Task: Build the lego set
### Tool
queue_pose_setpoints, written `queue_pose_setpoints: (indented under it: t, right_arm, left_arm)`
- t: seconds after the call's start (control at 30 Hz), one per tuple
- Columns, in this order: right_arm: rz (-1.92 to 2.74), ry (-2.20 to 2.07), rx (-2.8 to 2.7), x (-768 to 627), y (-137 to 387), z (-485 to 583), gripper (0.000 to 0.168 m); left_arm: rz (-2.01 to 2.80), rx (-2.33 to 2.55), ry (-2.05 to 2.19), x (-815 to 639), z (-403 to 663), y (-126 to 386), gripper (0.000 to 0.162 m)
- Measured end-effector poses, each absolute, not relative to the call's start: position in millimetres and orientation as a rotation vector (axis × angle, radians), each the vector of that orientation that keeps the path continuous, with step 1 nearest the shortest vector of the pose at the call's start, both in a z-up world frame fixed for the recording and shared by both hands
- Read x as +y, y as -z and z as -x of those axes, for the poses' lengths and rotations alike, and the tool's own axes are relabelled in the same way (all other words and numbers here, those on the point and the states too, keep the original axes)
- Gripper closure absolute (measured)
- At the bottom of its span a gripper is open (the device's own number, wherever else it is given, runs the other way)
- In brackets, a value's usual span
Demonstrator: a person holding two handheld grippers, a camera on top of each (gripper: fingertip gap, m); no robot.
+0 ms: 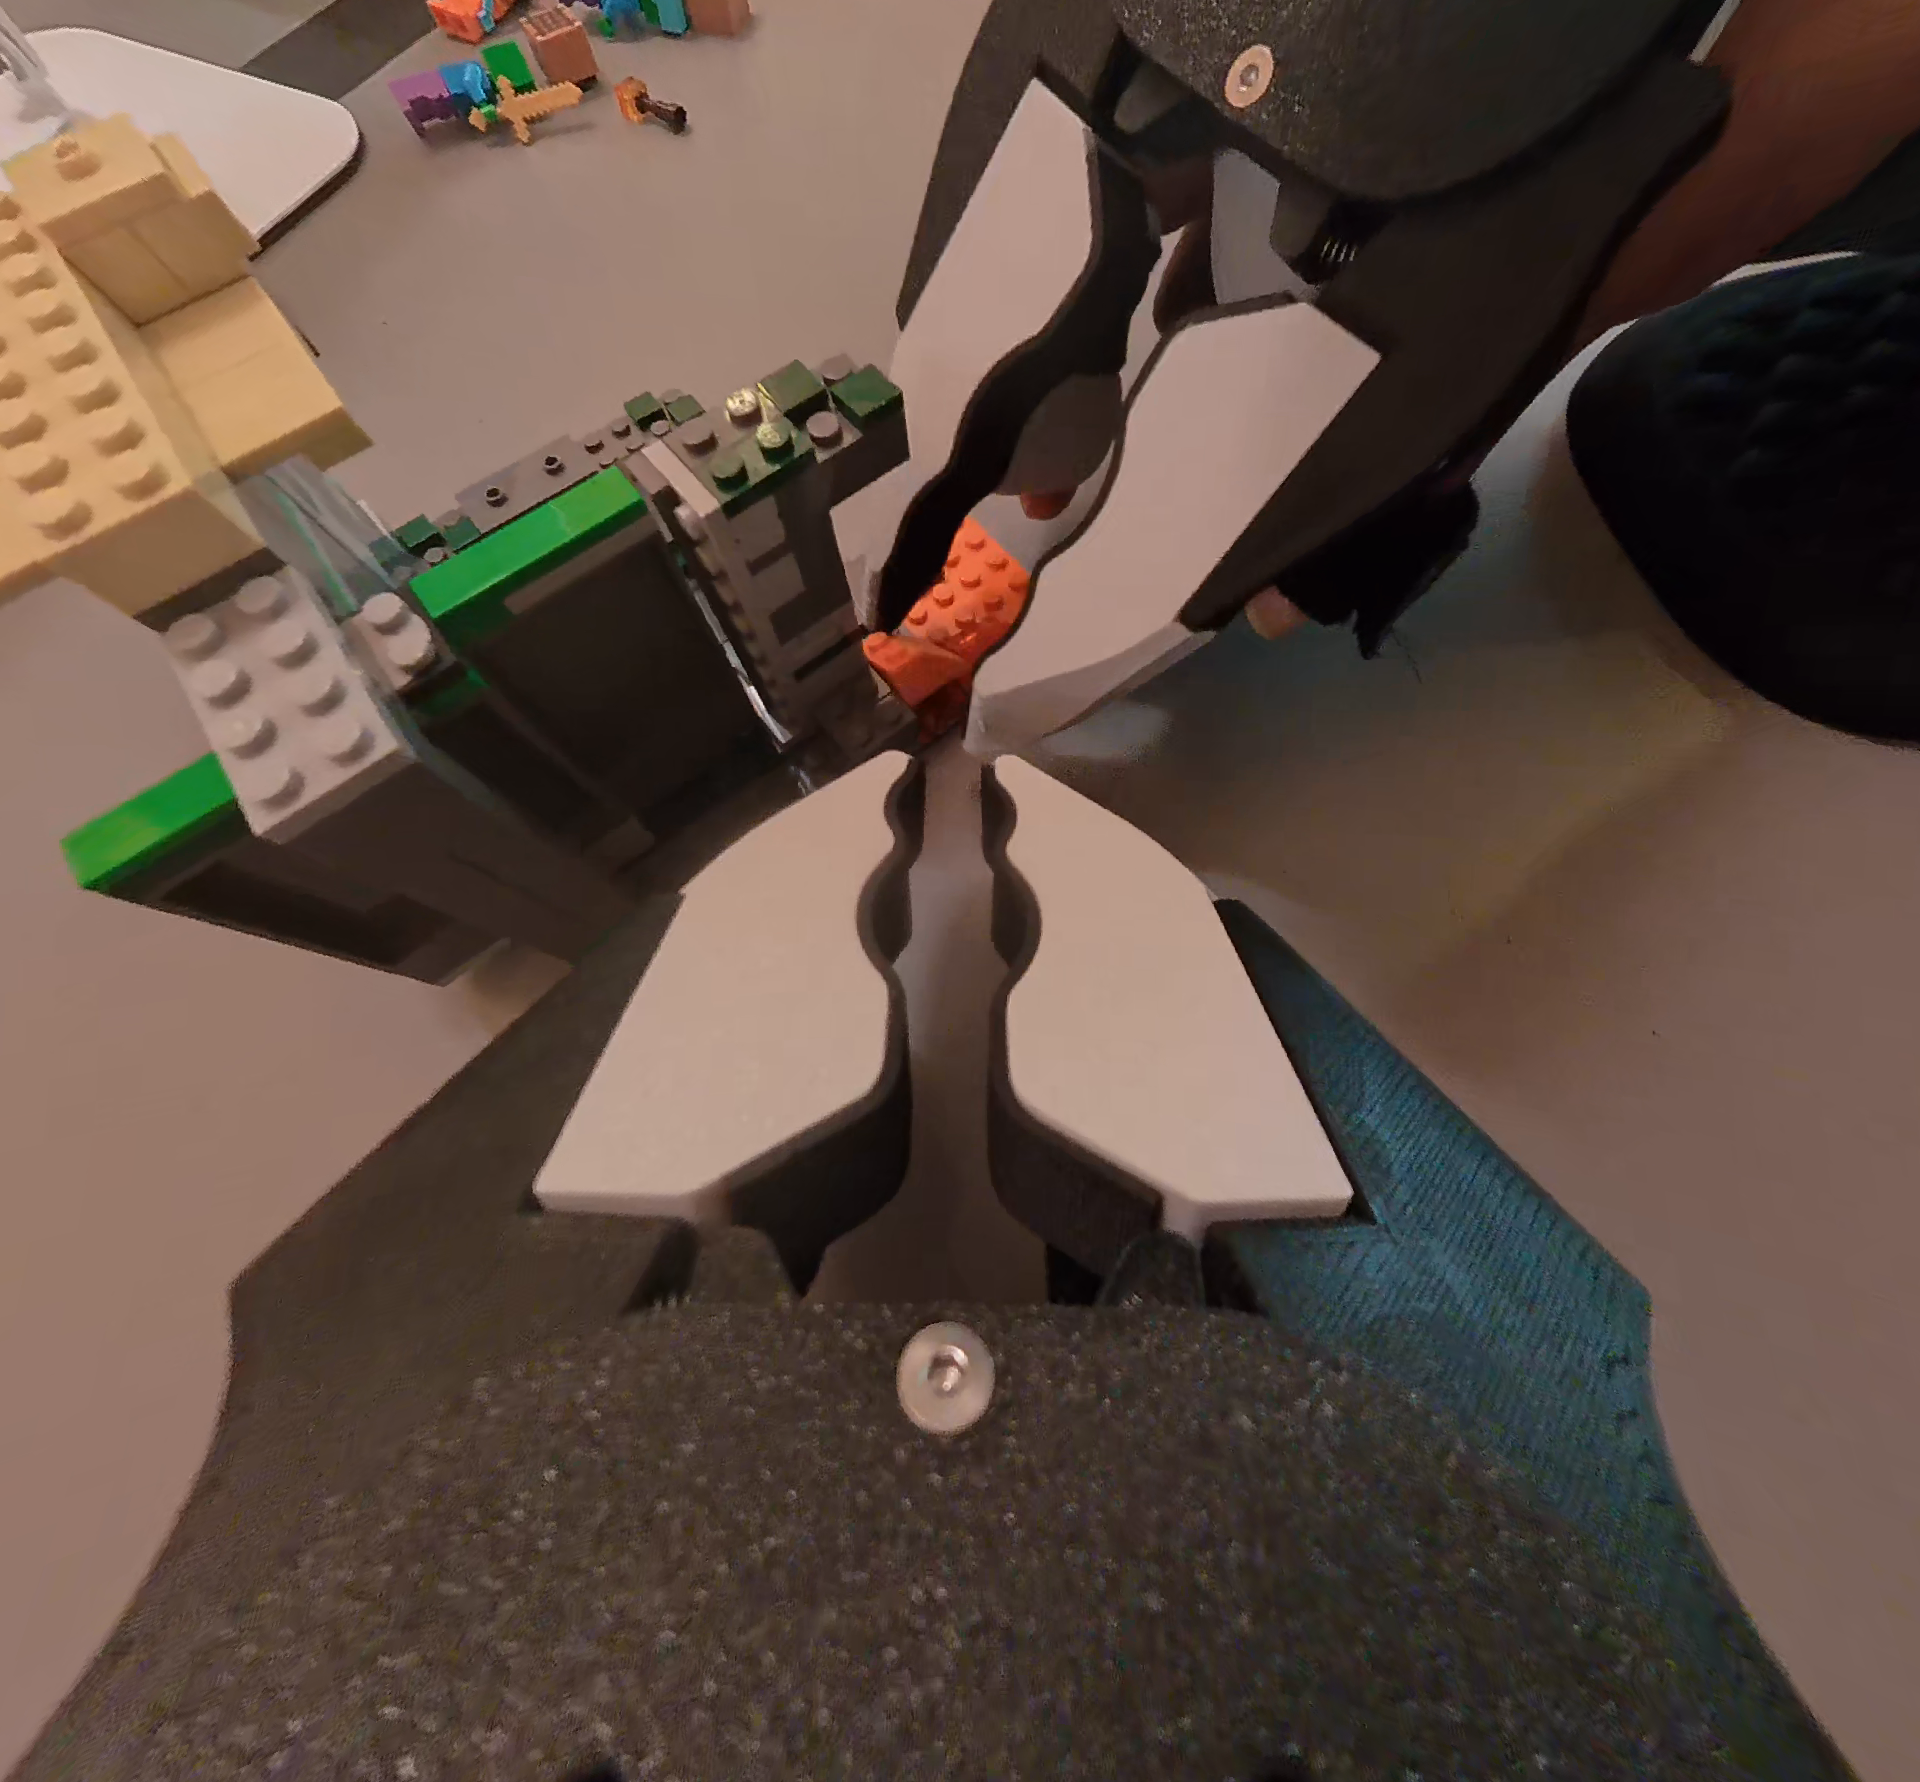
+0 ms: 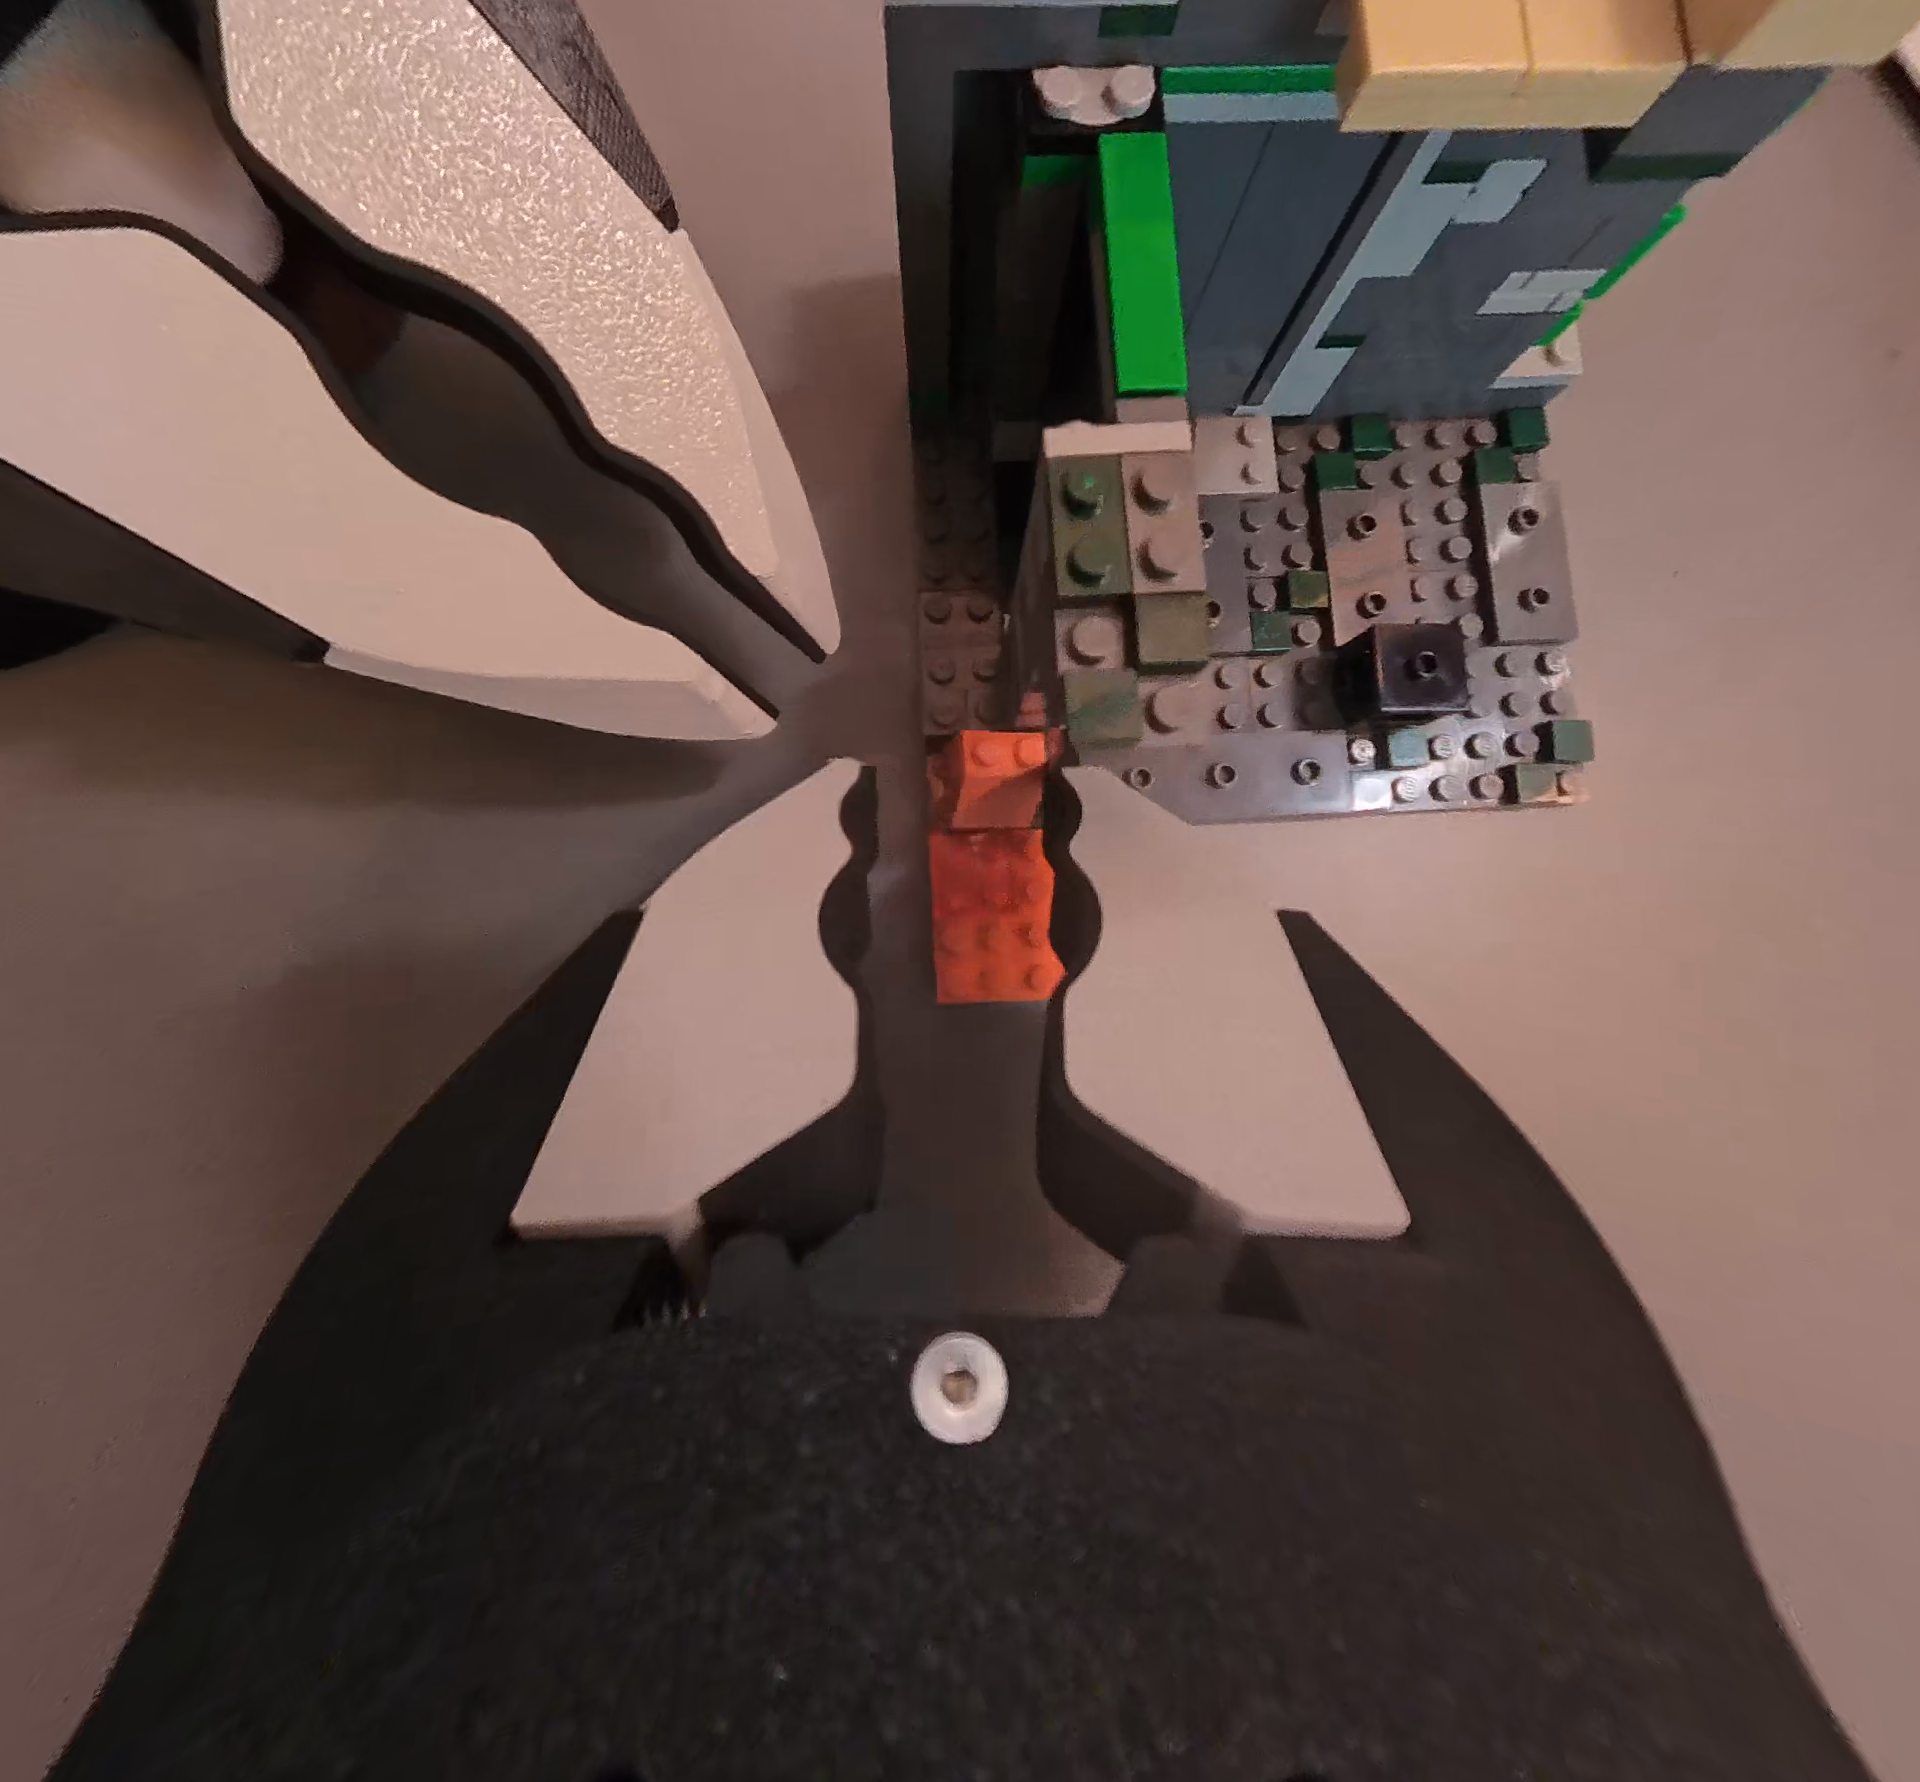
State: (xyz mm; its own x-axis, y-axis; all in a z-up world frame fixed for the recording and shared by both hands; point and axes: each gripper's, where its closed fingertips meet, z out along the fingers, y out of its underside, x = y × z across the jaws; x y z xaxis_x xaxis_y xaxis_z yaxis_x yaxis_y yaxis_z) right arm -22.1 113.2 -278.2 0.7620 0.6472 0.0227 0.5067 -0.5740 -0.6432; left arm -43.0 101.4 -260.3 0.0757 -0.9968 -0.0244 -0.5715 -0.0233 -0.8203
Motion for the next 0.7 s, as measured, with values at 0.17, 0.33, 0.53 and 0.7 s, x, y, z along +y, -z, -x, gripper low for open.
queue_pose_setpoints:
  t: [0.17,0.33,0.53,0.7]
  right_arm:
    - [2.288,-0.305,-0.835,113.4,275.7,22.9,0.143]
    - [2.280,-0.295,-0.854,110.3,275.5,23.8,0.144]
    - [2.270,-0.297,-0.838,113.6,272.2,19.6,0.141]
    - [2.281,-0.346,-0.828,115.9,272.9,22.0,0.151]
  left_arm:
    - [1.668,1.566,0.782,102.1,44.1,258.6,0.152]
    - [1.673,1.564,0.781,102.8,44.1,258.9,0.152]
    - [1.671,1.564,0.781,102.7,44.1,258.6,0.152]
    - [1.670,1.557,0.783,104.0,45.0,257.0,0.152]
